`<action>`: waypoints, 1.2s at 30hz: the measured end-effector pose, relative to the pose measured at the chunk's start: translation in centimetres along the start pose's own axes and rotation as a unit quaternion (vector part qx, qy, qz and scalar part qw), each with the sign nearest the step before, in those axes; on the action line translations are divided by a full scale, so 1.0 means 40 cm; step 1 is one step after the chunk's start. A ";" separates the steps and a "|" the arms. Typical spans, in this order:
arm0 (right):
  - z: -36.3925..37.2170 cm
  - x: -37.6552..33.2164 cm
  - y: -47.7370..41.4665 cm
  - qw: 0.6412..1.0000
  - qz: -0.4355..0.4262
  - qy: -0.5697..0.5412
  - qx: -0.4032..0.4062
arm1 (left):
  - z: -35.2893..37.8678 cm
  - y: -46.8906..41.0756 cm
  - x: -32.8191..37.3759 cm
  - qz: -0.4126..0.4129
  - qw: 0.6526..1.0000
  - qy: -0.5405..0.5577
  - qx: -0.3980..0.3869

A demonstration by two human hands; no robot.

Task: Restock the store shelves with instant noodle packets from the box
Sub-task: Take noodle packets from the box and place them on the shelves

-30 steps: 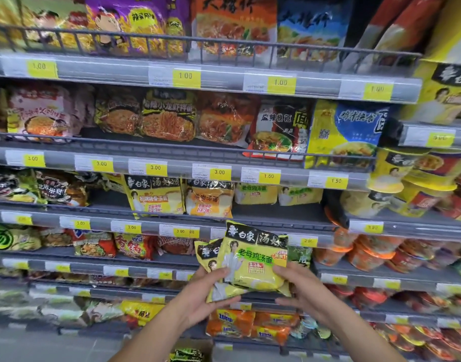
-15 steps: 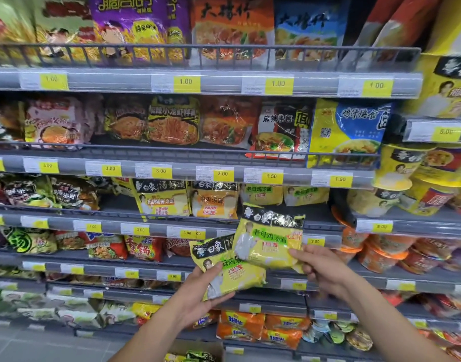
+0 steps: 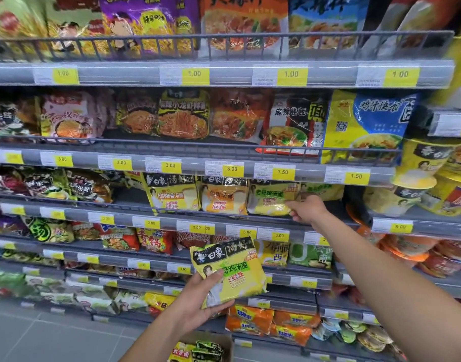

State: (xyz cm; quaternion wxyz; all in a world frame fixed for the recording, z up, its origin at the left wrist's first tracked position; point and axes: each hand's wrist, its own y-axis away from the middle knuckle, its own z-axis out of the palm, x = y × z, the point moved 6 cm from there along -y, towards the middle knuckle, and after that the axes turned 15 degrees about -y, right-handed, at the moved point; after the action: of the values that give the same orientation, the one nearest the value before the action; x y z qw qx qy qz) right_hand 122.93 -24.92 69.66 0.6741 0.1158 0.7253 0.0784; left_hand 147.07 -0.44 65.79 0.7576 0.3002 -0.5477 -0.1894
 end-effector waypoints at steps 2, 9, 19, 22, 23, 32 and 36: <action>0.013 0.013 -0.023 1.000 0.025 -0.002 0.011 | -0.005 -0.001 -0.002 0.000 1.000 -0.010 -0.001; 0.013 0.040 -0.046 0.998 0.042 -0.042 0.012 | -0.006 -0.006 0.003 0.013 0.999 -0.030 0.002; -0.007 0.150 0.221 0.977 0.024 0.127 -0.168 | 0.101 -0.085 0.049 0.040 0.997 -0.048 -0.049; -0.006 0.211 0.259 0.961 0.091 0.047 -0.257 | 0.144 -0.117 0.082 0.059 0.993 -0.071 -0.072; -0.009 0.216 0.258 0.961 0.092 0.005 -0.259 | 0.157 -0.125 0.093 0.072 0.992 -0.076 -0.073; -0.054 0.141 0.149 0.986 0.063 -0.116 -0.100 | 0.217 -0.221 0.228 0.268 0.939 -0.215 0.029; -0.049 0.093 0.102 0.994 0.031 -0.093 -0.045 | 0.242 -0.232 0.278 0.362 0.858 -0.357 0.077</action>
State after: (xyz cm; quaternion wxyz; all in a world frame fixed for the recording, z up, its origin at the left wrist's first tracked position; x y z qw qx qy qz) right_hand 120.99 -19.88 67.33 0.7402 0.1140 0.6516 0.1208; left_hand 141.97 -16.61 69.73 0.4997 0.0499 -0.8635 0.0464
